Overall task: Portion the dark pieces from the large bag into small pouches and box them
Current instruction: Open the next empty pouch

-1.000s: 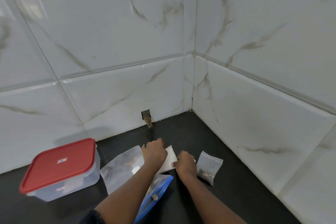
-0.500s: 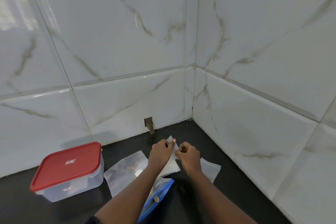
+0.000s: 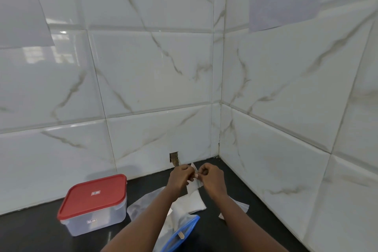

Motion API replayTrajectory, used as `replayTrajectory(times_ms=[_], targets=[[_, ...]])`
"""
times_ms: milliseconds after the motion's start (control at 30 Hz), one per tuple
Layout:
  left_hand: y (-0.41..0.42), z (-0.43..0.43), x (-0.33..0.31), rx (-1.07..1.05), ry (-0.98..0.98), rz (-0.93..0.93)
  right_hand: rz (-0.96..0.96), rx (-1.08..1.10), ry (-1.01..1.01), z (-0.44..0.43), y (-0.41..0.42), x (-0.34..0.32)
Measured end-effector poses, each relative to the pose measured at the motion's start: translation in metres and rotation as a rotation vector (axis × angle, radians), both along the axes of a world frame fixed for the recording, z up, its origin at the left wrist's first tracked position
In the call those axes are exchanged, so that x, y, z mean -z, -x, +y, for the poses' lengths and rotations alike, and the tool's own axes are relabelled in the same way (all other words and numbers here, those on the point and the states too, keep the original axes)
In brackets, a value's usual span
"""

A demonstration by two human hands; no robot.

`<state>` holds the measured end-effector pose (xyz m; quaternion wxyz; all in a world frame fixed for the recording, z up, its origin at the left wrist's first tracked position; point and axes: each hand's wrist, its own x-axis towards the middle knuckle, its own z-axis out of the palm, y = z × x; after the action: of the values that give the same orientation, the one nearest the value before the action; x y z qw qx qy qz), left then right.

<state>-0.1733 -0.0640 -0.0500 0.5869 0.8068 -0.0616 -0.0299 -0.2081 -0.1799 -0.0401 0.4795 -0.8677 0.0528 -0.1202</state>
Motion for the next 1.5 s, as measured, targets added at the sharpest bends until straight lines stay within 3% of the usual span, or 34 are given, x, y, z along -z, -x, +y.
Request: replayTrajectory(times_ms=[200,433,500,700,767,900,1033,1233,1367,1500], targets=[[0.013,0.019,-0.004,0.005,0.003,0.004,0.133,-0.037,-0.263,0.013,0.007,-0.013],[0.027,0.037,0.0,0.032,0.035,0.028,0.153,-0.083,-0.304,0.024,0.017,-0.009],[0.029,0.042,0.0,0.043,0.025,0.024,0.124,-0.086,-0.233,0.026,0.018,-0.009],[0.029,0.05,-0.002,0.048,-0.191,-0.04,-0.117,-0.137,0.428,0.035,0.019,-0.006],[0.028,0.054,-0.002,0.048,-0.271,-0.048,-0.15,-0.133,0.539,0.033,0.02,-0.005],[0.029,0.058,-0.003,0.065,-0.386,-0.12,-0.087,-0.198,0.574,0.034,0.018,0.0],[0.028,0.06,-0.006,0.035,-0.272,-0.181,-0.049,-0.326,0.611,0.042,0.019,0.007],[0.037,0.065,-0.016,0.126,-0.413,-0.23,-0.039,-0.249,0.607,0.043,0.017,0.007],[0.044,0.07,-0.015,0.188,-0.357,-0.219,-0.038,-0.251,0.499,0.047,0.018,0.005],[0.045,0.08,-0.007,0.343,-0.609,-0.312,0.037,-0.253,0.36,0.046,0.019,0.01]])
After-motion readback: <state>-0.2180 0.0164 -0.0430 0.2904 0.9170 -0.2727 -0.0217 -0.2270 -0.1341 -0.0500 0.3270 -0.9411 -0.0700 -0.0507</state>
